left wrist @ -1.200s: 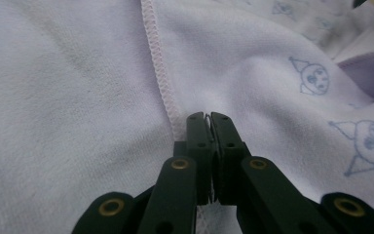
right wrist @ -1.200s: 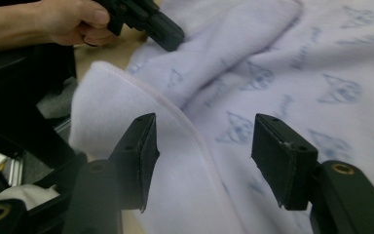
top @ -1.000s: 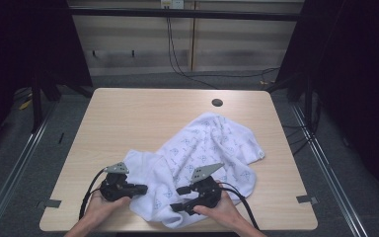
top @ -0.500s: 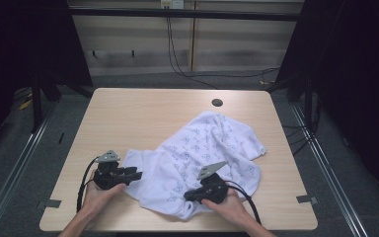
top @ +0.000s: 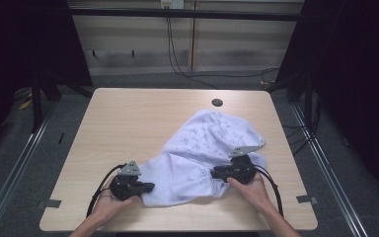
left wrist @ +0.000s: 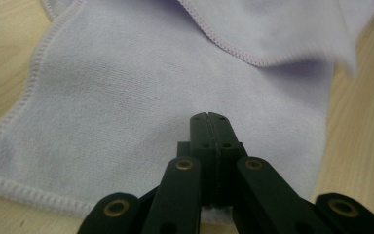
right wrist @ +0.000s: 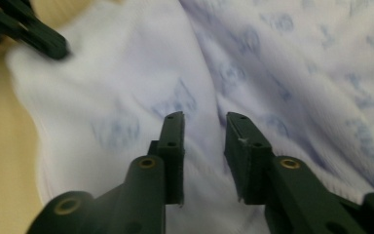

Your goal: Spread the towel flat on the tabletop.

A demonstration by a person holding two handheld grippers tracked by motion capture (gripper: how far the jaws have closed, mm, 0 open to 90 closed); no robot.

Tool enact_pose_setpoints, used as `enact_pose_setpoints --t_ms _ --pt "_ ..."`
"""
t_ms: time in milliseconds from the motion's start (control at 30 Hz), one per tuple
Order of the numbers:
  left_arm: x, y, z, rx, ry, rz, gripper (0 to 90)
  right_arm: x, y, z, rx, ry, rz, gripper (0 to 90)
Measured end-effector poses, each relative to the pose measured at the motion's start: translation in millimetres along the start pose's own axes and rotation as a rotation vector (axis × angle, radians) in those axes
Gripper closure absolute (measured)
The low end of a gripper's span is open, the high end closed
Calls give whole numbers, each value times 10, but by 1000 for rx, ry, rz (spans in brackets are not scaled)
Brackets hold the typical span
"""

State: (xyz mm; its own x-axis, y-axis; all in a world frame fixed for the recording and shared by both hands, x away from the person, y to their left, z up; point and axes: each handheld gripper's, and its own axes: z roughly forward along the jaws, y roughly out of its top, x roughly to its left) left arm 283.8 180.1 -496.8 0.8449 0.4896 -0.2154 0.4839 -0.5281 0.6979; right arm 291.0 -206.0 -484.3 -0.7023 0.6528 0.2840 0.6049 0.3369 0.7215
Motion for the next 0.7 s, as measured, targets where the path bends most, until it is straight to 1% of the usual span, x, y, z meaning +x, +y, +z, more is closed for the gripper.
enact_pose_setpoints --t_ms 33,67,100,133,167,233,267,333,367,400,433,467,500,567,700 --pt "13 -8 -18 -12 -3 -9 900 56 40 -56 -41 16 -10 643" --pt "36 -9 -48 -29 0 -16 887 100 68 -82 -59 29 -16 641" --pt "60 -8 -79 -52 -2 -32 870 167 103 -105 -81 57 -20 641" --pt "93 -8 -122 -79 7 -54 847 239 132 -106 -97 88 -28 648" --pt "110 -7 -145 -91 16 -65 840 341 157 -76 -94 121 -51 657" --pt "175 -17 -187 -101 40 -85 836 485 167 13 -75 169 -78 685" --pt "206 -30 -188 -96 47 -93 836 558 162 80 -55 198 -86 695" --pt "265 -67 -164 -66 77 -100 837 685 139 226 -13 233 -115 730" --pt "283 -75 -152 -52 84 -99 837 753 122 306 16 254 -124 736" --pt "300 -83 -133 -41 100 -103 836 792 115 346 27 260 -138 740" --pt "321 -86 -120 -42 97 -107 835 838 111 393 41 274 -157 748" --pt "342 -80 -113 -47 92 -118 835 878 108 433 55 281 -163 747" --pt "350 -74 -107 -49 97 -120 834 903 105 486 66 273 -174 728" --pt "358 -65 -103 -46 98 -117 835 901 97 576 94 261 -186 701" --pt "373 -66 -105 -47 98 -120 831 865 48 711 122 246 -190 640"
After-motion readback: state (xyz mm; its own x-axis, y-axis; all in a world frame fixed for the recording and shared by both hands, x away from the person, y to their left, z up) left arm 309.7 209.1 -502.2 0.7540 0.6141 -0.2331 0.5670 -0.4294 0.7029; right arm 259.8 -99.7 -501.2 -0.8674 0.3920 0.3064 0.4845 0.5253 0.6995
